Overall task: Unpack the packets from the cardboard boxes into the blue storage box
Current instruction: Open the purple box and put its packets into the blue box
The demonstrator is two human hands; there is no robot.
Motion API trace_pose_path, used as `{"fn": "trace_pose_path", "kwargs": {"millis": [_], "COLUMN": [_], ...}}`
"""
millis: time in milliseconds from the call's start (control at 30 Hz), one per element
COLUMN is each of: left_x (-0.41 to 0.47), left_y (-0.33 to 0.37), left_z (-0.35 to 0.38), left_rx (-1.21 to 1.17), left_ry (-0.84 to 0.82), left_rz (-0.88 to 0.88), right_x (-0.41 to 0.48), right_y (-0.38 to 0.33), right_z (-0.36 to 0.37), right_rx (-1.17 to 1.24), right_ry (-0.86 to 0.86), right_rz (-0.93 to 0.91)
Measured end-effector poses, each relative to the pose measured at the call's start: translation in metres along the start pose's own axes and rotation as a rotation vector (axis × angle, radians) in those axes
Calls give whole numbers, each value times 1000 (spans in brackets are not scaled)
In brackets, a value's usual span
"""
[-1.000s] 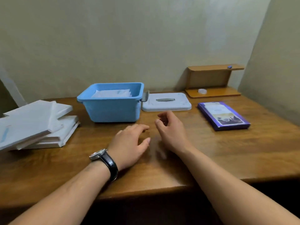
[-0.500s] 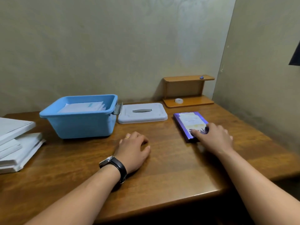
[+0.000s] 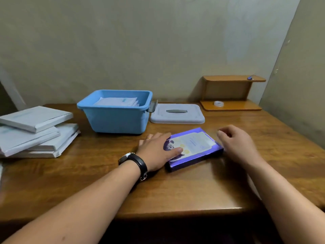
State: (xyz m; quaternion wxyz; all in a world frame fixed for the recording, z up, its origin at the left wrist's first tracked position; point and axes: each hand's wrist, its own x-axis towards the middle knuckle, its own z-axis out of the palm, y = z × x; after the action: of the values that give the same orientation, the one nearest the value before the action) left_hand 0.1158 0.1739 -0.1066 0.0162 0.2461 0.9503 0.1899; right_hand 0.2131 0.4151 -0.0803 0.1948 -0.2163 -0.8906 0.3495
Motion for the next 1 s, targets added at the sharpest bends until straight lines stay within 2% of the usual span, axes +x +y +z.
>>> {"fn": "trace_pose_path", "kwargs": {"millis": [133, 200, 267, 333, 367, 433, 500, 533, 633, 867, 1000], "left_x": [-8, -13, -15, -17, -18, -21, -21, -21, -24, -35, -43], "left_y": [-4, -14, -24, -30, -30, -33, -42, -47, -55, -61, -53], "left_z": [-6, -8, -13, -21, -23, -24, -22, -22, -28, -37, -57], "left_rx": [-40, -80, -102, 3, 68, 131, 142, 155, 161, 225, 179], "left_ry": [102, 184, 188, 132, 102, 35, -41, -61, -75, -138, -148], "left_rz": [31, 18, -18, -28, -18, 22, 57, 66, 87, 138, 154], "right_x": [15, 15, 59, 123, 131, 81, 15, 5, 3, -5, -12], "right_y": [-8, -2, 59, 135, 140, 69, -20, -38, -37, -24, -25], "right_z": [10, 20, 47, 80, 92, 87, 74, 75, 85, 87, 78], "right_rx": [-146, -232, -162, -134, -81, -15, -99, -103, -33, -23, 239], "right_ry": [-198, -174, -170, -129, -139, -198, -192, -207, -217, -116, -215], "right_rz": [-10, -29, 59, -12, -51, -63, -145, -141, -156, -206, -263]}}
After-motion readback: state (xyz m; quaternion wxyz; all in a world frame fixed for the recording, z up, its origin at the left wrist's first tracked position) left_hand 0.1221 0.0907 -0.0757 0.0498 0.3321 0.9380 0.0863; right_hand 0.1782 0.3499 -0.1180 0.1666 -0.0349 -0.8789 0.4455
